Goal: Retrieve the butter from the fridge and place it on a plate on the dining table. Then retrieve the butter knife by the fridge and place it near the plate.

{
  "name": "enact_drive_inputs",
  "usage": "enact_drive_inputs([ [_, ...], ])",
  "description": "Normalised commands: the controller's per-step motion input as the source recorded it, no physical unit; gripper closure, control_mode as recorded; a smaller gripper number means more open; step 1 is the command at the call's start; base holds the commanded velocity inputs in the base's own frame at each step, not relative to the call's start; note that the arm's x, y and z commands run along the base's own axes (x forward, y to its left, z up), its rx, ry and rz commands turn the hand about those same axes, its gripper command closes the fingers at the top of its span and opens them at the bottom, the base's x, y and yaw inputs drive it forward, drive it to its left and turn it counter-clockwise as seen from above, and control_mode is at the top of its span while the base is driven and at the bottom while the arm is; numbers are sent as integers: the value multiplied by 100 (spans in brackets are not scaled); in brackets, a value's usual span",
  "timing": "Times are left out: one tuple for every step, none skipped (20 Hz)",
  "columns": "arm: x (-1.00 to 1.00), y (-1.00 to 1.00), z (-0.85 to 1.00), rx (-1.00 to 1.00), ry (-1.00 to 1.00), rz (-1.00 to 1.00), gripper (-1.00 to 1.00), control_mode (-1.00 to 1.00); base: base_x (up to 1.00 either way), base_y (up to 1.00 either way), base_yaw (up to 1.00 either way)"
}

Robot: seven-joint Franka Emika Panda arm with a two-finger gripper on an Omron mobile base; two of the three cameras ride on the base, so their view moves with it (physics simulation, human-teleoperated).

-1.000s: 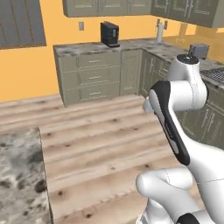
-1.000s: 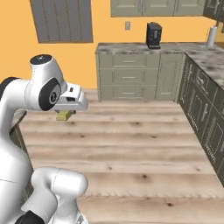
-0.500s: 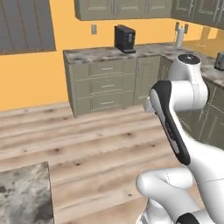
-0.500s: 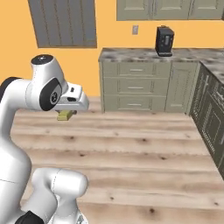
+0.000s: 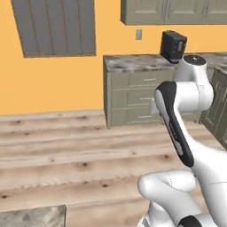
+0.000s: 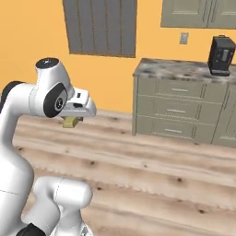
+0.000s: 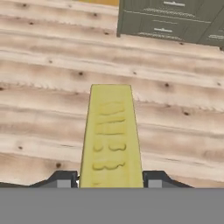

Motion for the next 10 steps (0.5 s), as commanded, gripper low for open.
enact_drive_inputs([
  [0, 0, 0, 0, 0, 0, 100, 100, 100, -22, 66],
  [0, 0, 0, 0, 0, 0, 100, 100, 100, -27, 69],
  [0, 0, 0, 0, 0, 0, 100, 100, 100, -42, 68],
  [0, 0, 0, 0, 0, 0, 100, 100, 91, -44, 70],
  [0, 0, 0, 0, 0, 0, 100, 100, 81, -29, 78],
  [0, 0, 0, 0, 0, 0, 100, 100, 70, -21, 83],
  [0, 0, 0, 0, 0, 0, 100, 100, 69, -25, 82],
  [0, 0, 0, 0, 0, 0, 100, 100, 69, -26, 81],
  [0, 0, 0, 0, 0, 0, 100, 100, 57, -28, 83],
  [0, 0, 0, 0, 0, 0, 100, 100, 37, -36, 83],
])
